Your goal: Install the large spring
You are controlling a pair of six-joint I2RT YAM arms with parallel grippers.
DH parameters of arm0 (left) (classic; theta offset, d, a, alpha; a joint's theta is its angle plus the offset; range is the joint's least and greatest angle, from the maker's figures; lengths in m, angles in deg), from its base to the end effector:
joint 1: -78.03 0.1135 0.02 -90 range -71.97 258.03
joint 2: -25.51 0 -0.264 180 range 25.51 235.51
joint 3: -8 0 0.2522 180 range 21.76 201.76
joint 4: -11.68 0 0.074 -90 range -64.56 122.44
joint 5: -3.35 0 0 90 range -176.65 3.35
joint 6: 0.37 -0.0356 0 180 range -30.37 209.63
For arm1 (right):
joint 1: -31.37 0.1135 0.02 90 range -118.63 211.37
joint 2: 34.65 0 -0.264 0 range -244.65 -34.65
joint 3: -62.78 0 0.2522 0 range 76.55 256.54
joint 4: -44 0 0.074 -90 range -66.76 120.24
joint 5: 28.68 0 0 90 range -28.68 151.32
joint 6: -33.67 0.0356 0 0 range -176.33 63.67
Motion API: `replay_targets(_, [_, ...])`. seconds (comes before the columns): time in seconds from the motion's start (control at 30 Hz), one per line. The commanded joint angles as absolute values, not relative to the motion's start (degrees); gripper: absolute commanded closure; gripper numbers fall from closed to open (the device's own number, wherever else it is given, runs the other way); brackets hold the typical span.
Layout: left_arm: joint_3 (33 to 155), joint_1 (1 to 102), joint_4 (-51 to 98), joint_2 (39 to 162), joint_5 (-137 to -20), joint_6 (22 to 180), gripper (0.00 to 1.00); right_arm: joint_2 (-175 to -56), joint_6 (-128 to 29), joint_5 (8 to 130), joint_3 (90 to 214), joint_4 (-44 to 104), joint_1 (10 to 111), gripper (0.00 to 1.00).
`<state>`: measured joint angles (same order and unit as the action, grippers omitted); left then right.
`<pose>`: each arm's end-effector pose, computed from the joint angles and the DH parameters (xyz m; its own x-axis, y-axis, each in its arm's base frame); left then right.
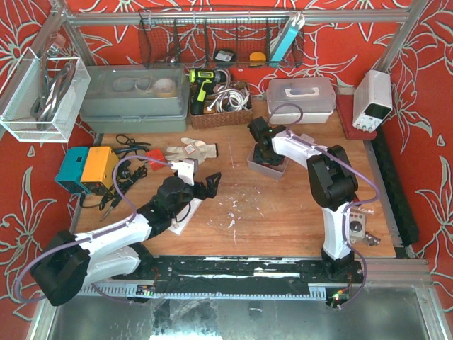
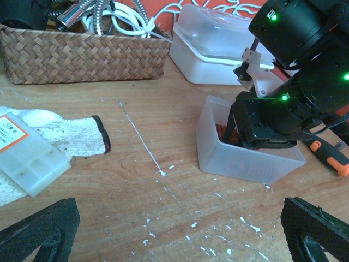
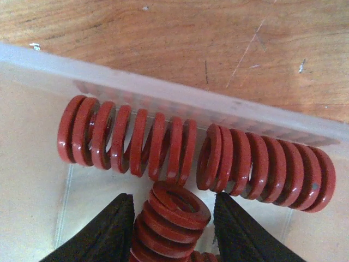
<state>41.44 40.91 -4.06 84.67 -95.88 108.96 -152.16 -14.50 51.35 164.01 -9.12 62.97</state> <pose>0.1784 -0.1278 0.2118 -0.2859 -0.1934 -0.9386 0.3975 0.8673 -0.2998 0.3630 0.2161 0.1749 -0.9036 0.2153 -0.3702 0.1858 0.9760 0.1139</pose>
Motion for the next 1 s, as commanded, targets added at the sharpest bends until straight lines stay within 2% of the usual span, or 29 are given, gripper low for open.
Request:
replay_targets(0.0, [41.0,40.7,-4.2,83.6,-98.0,109.0,0.0,-154.6,-13.6,52.1,164.1,-10.0,63.8,0.57])
replay_targets(0.23, [41.3,40.8,-3.6,83.4,-98.5,109.0,0.0,-156.7,-12.7,53.1,165.6,-10.1,63.7,0.62])
replay_targets(0.4, [41.2,40.8,-3.5,83.2,-99.1,108.8,0.0,-155.2,-12.9,53.2,164.8,-8.1,63.7,0.76])
replay_targets(0.47, [41.2,40.8,-3.5,83.2,-99.1,108.9,0.0,-153.5,-12.9,51.7,164.7,-8.1,63.7,0.79])
replay_targets(0.97, [41.4,40.8,-3.2,83.2,-99.2,109.1,0.0,-146.2,-19.6,51.7,161.7,-2.2,63.8,0.88])
